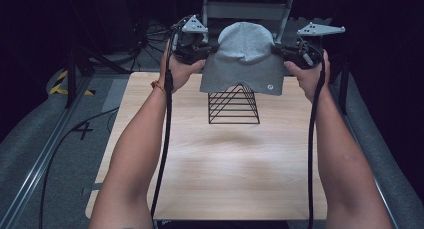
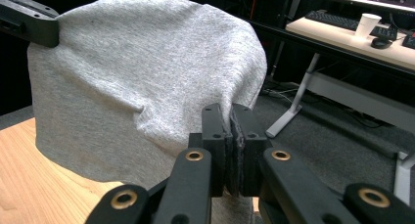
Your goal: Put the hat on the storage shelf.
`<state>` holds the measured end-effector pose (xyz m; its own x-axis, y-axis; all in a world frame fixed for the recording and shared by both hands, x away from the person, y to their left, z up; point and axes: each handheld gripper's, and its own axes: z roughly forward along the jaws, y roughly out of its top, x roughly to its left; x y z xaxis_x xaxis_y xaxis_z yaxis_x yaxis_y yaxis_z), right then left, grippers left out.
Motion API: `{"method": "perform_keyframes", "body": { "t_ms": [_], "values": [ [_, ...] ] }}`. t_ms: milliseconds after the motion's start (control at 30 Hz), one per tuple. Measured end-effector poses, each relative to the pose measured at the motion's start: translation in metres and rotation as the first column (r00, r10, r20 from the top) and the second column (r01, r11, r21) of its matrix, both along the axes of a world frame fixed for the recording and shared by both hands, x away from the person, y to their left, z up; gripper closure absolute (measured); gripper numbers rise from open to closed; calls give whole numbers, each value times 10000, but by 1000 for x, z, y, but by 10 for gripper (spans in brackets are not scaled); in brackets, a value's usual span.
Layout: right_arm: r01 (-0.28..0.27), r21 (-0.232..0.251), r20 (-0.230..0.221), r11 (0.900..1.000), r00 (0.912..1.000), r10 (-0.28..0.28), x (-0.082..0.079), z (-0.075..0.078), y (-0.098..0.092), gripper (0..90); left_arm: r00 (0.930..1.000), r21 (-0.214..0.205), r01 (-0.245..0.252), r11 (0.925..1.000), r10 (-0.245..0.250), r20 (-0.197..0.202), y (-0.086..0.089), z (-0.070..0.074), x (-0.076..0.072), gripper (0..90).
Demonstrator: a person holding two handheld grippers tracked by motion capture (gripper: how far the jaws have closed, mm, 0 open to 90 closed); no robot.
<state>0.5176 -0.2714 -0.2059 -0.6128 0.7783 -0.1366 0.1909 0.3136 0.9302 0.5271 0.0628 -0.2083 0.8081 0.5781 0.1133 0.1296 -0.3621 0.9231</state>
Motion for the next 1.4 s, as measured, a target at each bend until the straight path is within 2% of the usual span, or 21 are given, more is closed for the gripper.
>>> {"method": "perform_keyframes", "body": {
  "t_ms": [67,233,333,400,467,567,800,933,967,1133,1167,1233,1267,1300,1367,1400],
  "values": [
    [36,-14,-56,10000,10000,-36,-1,-2,-2,861,10000,124,74,9999,-75,29,0,-1,-1,883],
    [40,-69,14,10000,10000,-40,-5,-1,-6,861,9996,-135,277,9995,-276,64,3,0,-5,883],
    [-35,-117,53,9999,10000,35,-9,-1,-7,861,9991,135,420,9990,-420,7,2,-2,-9,883],
    [-113,-272,26,9996,9999,114,-11,-3,-7,861,9993,440,377,9983,-378,3,1,-9,-11,883],
    [-231,-404,-8,9989,9997,231,-12,-7,-5,861,9996,449,267,9986,-265,-54,2,-18,-8,883],
    [-365,-560,-169,9978,9992,356,-13,-19,-2,860,9992,280,289,9992,-281,-276,3,-30,-5,883],
    [-410,-692,-574,9968,9977,371,-8,-46,-2,860,9980,658,110,9978,-68,-635,1,-58,2,882],
    [-481,-824,-903,9954,9951,406,-1,-63,0,859,9978,837,152,9964,-98,-650,-4,-72,5,881],
    [-468,-848,-991,9953,9943,383,1,-68,1,859,9973,676,146,9976,-97,-724,-5,-76,6,882],
    [-503,-560,-1344,9972,9900,424,6,-90,1,858,9958,642,104,9979,-45,-912,-6,-98,6,881],
    [-526,-517,-1418,9973,9889,448,7,-94,1,858,9943,435,94,9990,-48,-1061,-5,-102,5,881],
    [-514,-614,-1507,9968,9877,417,7,-101,-1,859,9965,208,72,9998,-54,-838,-3,-109,4,882],
    [-527,-559,-1560,9970,9868,434,7,-104,-2,858,9962,-226,170,9996,-189,-845,0,-115,1,882],
    [-566,-490,-1610,9972,9858,480,7,-108,-3,858,9958,-288,247,9993,-271,-871,0,-119,-1,882],
    [-582,-422,-1667,9974,9847,504,6,-111,-3,858,9955,-178,285,9994,-299,-897,-1,-124,-2,882],
    [-643,-422,-1750,9970,9830,560,4,-119,-4,859,9946,241,180,9995,-154,-1025,-4,-136,-4,882]
  ]
}}
